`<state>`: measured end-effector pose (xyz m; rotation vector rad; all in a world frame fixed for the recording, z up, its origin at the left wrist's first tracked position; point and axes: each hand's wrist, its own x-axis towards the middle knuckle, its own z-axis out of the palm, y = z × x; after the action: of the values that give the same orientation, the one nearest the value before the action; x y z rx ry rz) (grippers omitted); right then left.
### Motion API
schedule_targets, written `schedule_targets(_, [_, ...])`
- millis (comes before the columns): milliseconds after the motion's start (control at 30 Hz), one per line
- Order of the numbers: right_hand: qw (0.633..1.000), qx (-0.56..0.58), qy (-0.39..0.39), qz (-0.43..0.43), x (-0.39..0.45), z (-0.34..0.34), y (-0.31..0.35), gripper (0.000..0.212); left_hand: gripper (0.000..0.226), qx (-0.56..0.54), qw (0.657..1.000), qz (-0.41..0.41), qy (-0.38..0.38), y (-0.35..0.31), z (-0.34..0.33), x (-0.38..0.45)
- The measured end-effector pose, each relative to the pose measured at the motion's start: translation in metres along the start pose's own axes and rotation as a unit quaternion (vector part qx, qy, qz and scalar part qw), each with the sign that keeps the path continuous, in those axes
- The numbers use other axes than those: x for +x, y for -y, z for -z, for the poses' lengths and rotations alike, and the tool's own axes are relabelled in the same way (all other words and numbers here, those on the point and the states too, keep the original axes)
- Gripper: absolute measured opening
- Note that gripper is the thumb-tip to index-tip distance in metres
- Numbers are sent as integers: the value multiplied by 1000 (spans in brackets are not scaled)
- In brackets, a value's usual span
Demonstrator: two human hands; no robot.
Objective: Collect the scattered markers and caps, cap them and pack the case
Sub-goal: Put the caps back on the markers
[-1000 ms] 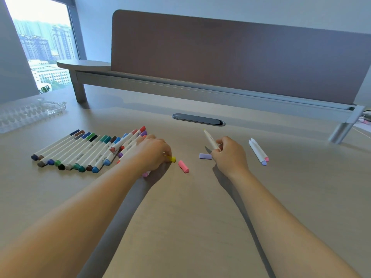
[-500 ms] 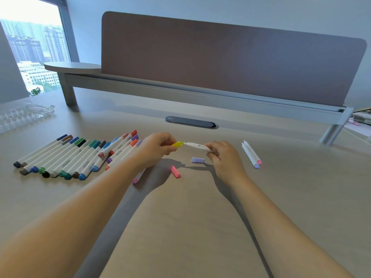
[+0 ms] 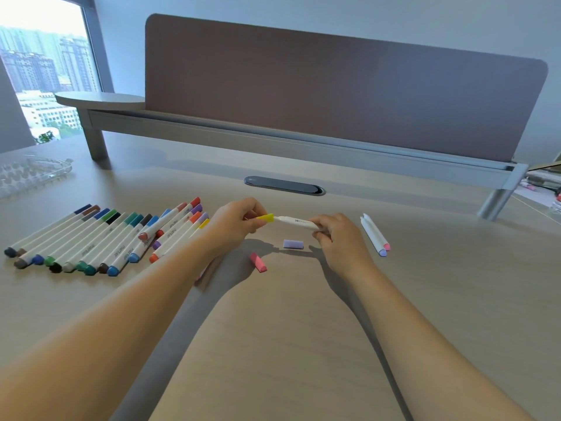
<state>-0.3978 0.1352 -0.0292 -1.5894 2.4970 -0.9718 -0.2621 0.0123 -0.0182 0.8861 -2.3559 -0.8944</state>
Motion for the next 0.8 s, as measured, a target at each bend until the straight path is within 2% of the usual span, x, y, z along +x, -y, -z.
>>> schedule_targets(100, [1000, 22, -5, -6, 0, 3, 1, 27, 17, -10, 1000, -2, 6, -1, 0, 0])
schedule_targets(200, [998, 59, -27, -12, -2, 7, -1, 4, 8, -27, 1000, -15, -4, -3, 1, 1])
schedule_targets(433, [997, 77, -23, 4, -1, 12, -5, 18, 7, -133, 991, 10, 4, -13, -8, 7])
schedule_targets(667, [996, 85, -42, -4, 4, 20, -10, 17, 10, -180, 984, 11, -3, -20, -19, 18])
schedule_targets(800, [994, 101, -22, -26, 4, 19, -14, 17, 13, -284, 958, 42, 12, -27, -28, 24])
